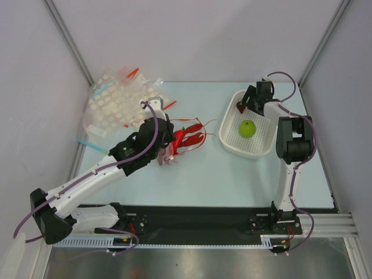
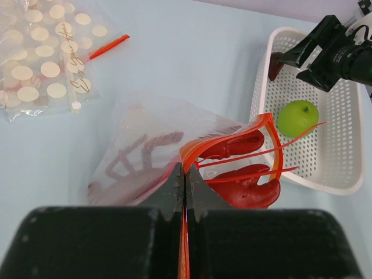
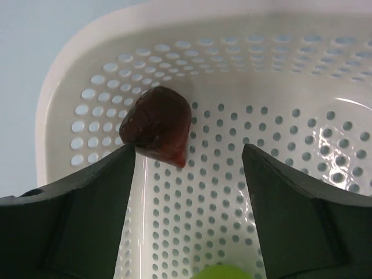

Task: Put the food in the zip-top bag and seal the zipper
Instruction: Pick up the fake fruit from the bin.

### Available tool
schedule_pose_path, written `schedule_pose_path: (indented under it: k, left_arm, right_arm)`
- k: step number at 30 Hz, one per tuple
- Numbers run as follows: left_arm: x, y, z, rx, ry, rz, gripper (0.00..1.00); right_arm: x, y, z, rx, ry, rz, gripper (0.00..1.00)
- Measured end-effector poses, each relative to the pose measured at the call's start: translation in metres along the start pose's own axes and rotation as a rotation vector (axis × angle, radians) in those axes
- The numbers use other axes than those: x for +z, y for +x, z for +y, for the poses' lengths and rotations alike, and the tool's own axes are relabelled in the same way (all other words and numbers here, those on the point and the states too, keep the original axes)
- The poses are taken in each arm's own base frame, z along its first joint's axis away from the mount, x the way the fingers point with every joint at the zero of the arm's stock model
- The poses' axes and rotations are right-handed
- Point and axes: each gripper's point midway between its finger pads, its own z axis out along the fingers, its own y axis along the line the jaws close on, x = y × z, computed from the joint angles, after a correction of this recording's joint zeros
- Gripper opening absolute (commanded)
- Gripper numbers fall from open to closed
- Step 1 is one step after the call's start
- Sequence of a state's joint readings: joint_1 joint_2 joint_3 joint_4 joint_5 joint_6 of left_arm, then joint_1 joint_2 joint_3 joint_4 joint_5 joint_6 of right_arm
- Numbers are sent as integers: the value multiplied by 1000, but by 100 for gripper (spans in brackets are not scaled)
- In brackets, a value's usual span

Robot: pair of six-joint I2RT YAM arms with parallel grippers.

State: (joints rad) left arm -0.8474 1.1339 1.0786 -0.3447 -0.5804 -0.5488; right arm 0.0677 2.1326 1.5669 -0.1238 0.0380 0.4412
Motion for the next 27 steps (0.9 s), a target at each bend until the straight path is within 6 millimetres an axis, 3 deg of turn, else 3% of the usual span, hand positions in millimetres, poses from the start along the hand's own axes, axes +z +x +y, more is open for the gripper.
schedule_pose_path:
  k: [8,11,15,17,18,21,27]
  left_arm:
    - [0,0,0,0,0,0,0]
    - [0,0,0,0,0,0,0]
    - [0,0,0,0,0,0,0]
    - [0,0,0,0,0,0,0]
    - [0,0,0,0,0,0,0]
    - [0,0,0,0,0,0,0]
    - [0,0,0,0,0,0,0]
  right_arm:
    - [15,-5,9,28,-60,-5,70]
    - [19,-2,11,42,-78,7,60]
    - [24,4,9,51,-82,26,58]
    - [26,5,10,52,-86,28,48]
    - [26,4,11,52,-88,29,40]
    - [25,4,11,56,-91,29,32]
    - [12,9,4,42,-65,8,26]
